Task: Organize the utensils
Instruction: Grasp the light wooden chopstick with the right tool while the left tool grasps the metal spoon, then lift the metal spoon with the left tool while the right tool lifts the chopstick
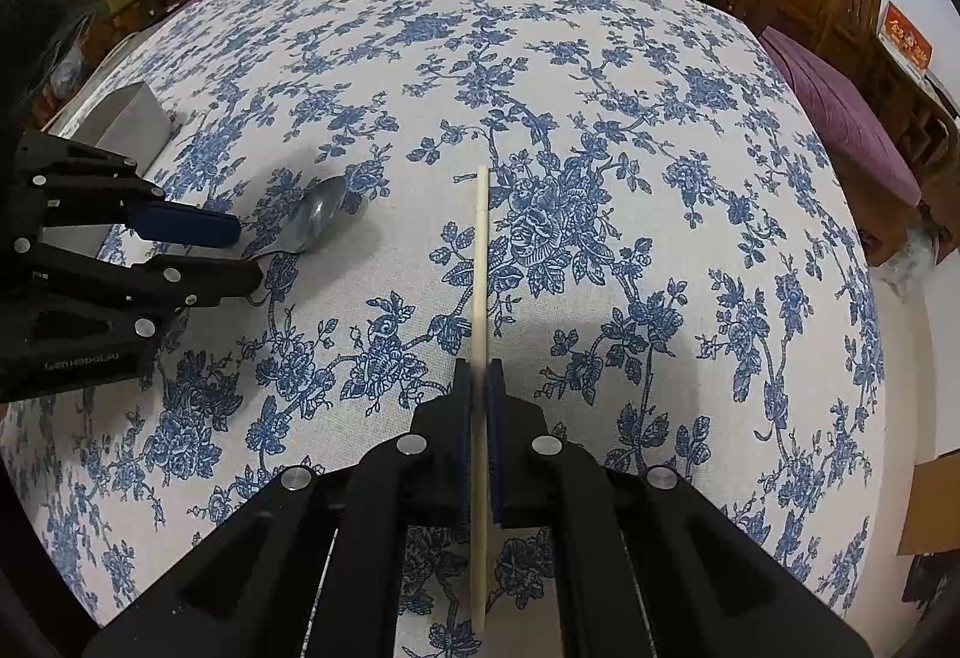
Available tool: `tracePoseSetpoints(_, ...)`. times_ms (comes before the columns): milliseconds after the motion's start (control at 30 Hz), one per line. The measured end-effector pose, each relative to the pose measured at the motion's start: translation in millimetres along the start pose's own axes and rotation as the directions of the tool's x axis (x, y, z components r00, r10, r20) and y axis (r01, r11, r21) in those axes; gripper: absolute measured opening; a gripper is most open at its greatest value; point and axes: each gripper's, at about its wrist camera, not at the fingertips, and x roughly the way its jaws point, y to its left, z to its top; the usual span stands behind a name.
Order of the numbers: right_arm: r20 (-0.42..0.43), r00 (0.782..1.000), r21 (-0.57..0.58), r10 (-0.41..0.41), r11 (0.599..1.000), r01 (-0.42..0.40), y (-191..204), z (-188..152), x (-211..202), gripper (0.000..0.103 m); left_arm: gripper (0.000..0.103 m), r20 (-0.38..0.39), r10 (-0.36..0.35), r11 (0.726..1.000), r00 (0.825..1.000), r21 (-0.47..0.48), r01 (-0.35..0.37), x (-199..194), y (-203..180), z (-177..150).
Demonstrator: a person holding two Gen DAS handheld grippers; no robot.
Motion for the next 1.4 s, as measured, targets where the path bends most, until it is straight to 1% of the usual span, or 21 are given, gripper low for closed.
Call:
tracePoseSetpoints(67, 0.000, 1.000, 0.002, 0.000, 1.000, 0.000, 0.1, 0.0, -0.1, 0.006, 0.023, -0.007, 0.003, 1.000, 1.000, -0.008, -0.003, 0.4, 0.1, 1.9)
tracePoseSetpoints(100, 0.000, 1.000, 0.002, -0.001, 1.000, 0.001, 0.1, 0.0, 0.0, 0.006, 0.018, -0.009, 0.001, 1.000, 1.000, -0.014, -0.001, 0.4, 0.7, 2.7)
tracePoseSetpoints(133, -0.001, 1.000, 0.002, -0.003, 1.000, 0.003, 0.1, 0.1, 0.0, 0.006, 0.010, -0.012, -0.002, 1.000, 1.000, -0.019, 0.002, -0.1, 1.5, 3.9)
tracePoseSetpoints(200, -0.003, 1.000, -0.002, -0.007, 1.000, 0.007, 0.8, 0.5, -0.2, 0.006, 0.003, -0.020, -0.015, 1.000, 1.000, -0.022, 0.015, -1.2, 0.7, 3.7)
tracePoseSetpoints(333, -0.009, 1.000, -0.007, -0.015, 1.000, 0.015, 3.0, -0.2, -1.3, 0.006, 0.002, -0.008, -0.009, 1.000, 1.000, -0.004, 0.009, -3.1, -2.6, 0.3)
tracePoseSetpoints(467, -0.014, 1.000, 0.004, -0.009, 1.000, 0.009, 6.1, -5.0, -4.0, 0.006, 0.001, 0.013, -0.028, 0.999, 1.000, -0.031, 0.028, -6.3, -1.5, -6.6)
tracePoseSetpoints(633, 0.003, 1.000, 0.017, 0.008, 1.000, -0.008, 14.7, -11.3, -12.4, 0.006, 0.000, 0.059, -0.025, 0.999, 0.998, -0.045, 0.028, -17.8, 0.5, -14.7)
tracePoseSetpoints(767, 0.020, 1.000, 0.015, 0.015, 1.000, -0.015, 22.0, -12.2, -20.9, 0.006, 0.000, 0.085, -0.030, 0.998, 0.996, -0.046, 0.034, -28.3, 2.6, -17.2)
tracePoseSetpoints(867, 0.027, 1.000, 0.017, 0.014, 1.000, -0.014, 23.7, -11.8, -25.6, 0.006, 0.000, 0.098, -0.016, 0.998, 0.995, -0.055, 0.022, -32.1, 5.7, -18.1)
tracePoseSetpoints(967, 0.033, 0.999, 0.023, 0.011, 1.000, -0.012, 22.0, -12.5, -28.9, 0.006, 0.000, 0.090, -0.031, 0.996, 0.995, -0.083, 0.038, -29.8, 11.3, -15.6)
tracePoseSetpoints(1033, 0.034, 0.999, 0.025, 0.010, 1.000, -0.011, 21.0, -12.8, -29.8, 0.006, 0.001, 0.087, -0.013, 0.996, 0.996, -0.081, 0.020, -27.6, 11.3, -14.5)
tracePoseSetpoints(1067, 0.034, 0.999, 0.025, 0.010, 1.000, -0.011, 21.0, -13.4, -29.9, 0.006, 0.005, 0.080, -0.017, 0.997, 0.997, -0.079, 0.024, -26.0, 11.2, -13.8)
tracePoseSetpoints(1133, 0.033, 0.999, 0.023, 0.008, 1.000, -0.009, 20.9, -13.9, -29.4, 0.006, 0.030, 0.081, -0.007, 0.997, 0.997, -0.077, 0.013, -23.1, 10.2, -12.4)
tracePoseSetpoints(1167, 0.033, 0.999, 0.023, 0.008, 1.000, -0.009, 20.7, -14.0, -29.0, 0.006, 0.033, 0.083, -0.006, 0.997, 0.997, -0.077, 0.012, -21.1, 9.3, -11.1)
tracePoseSetpoints(1267, 0.033, 0.999, 0.025, 0.011, 1.000, -0.012, 20.6, -14.4, -28.1, 0.006, 0.033, 0.059, -0.015, 0.997, 0.998, -0.081, 0.020, -10.9, 8.2, -7.8)
tracePoseSetpoints(1300, 0.032, 0.999, 0.024, 0.013, 1.000, -0.014, 20.5, -14.3, -28.1, 0.006, 0.030, 0.040, 0.003, 0.997, 0.999, -0.079, 0.000, -4.3, 7.5, -7.3)
tracePoseSetpoints(1333, 0.032, 0.999, 0.023, 0.014, 1.000, -0.014, 20.8, -14.4, -27.8, 0.006, 0.026, 0.047, 0.019, 0.997, 0.999, -0.075, -0.015, -2.8, 7.0, -7.4)
tracePoseSetpoints(1400, 0.034, 0.999, 0.018, 0.016, 1.000, -0.016, 21.9, -15.0, -28.3, 0.006, 0.022, 0.057, 0.032, 0.998, 0.998, -0.064, -0.028, -2.3, 6.2, -7.1)
